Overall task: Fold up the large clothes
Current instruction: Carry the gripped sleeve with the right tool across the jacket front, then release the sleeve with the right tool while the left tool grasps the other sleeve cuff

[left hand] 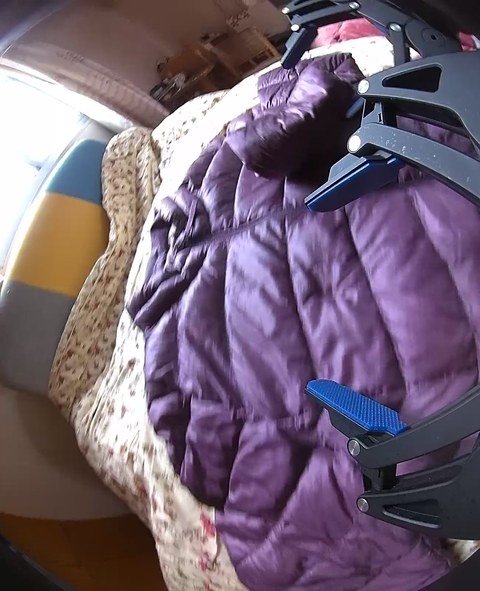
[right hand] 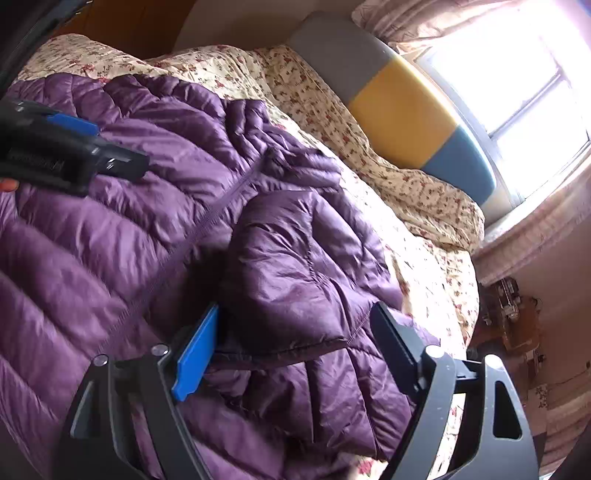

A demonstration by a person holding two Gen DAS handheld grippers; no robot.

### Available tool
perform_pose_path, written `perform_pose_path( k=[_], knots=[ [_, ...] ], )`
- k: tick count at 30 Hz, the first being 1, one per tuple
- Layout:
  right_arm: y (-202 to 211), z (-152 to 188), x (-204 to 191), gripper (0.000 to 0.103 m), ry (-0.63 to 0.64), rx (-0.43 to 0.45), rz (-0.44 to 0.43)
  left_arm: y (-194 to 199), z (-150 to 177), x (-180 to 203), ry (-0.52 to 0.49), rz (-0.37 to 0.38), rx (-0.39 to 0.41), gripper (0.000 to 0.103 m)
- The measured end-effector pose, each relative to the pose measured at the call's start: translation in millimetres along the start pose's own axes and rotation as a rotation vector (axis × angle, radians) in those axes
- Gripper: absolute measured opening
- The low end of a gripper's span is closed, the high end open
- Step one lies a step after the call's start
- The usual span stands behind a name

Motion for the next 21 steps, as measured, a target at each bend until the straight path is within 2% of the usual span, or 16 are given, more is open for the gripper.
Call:
perform_pose_path(
  k=[2,4,9,12,14,15,17,21],
  knots=[
    [4.8,9.6,4.6,0.093,0.008,-0.003,0.006,-2.5,-2.4,11.2,0.002,0.04,-0.008,0.092],
    [7.9,15.4,5.1,0.094,0.019,-0.006,0.001,-4.7,-4.1,21.1,-0.003,0.061,-0.013,0.092],
    [4.5,26.0,5.9,0.097,0.032,-0.029,-0.007,-9.0,-8.4,47.4,0.022,0.184,-0.044,0.092],
    [8.0,29.3,2.7,0.101,0.034,-0.015,-0.013,-16.1,-8.6,64.8,-0.004,0.207,-0.089,0.091],
    [9.1,31.9,-2.1,0.101,0.039,-0.014,-0.024,-23.5,-7.3,75.5,-0.03,0.205,-0.127,0.08],
    [8.6,33.7,-5.4,0.101,0.044,-0.016,-0.032,-27.4,-5.5,80.8,-0.041,0.208,-0.143,0.079],
    [8.3,36.1,-10.8,0.101,0.055,-0.021,-0.039,-32.9,-1.2,87.4,-0.071,0.18,-0.162,0.064],
    [9.6,40.1,-6.8,0.101,0.024,-0.022,-0.052,-32.2,5.7,78.3,-0.07,0.143,-0.154,0.064]
  ],
)
Point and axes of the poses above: each gripper's, at about its wrist camera, not at the fingertips, and y roughly against the way its jaws point, x to its right, z to its underside, the point moved 1 cm from there along -y, roughly the way its jaws point, and after that the axes turned 2 degrees about -z, right-handed, at the moved point
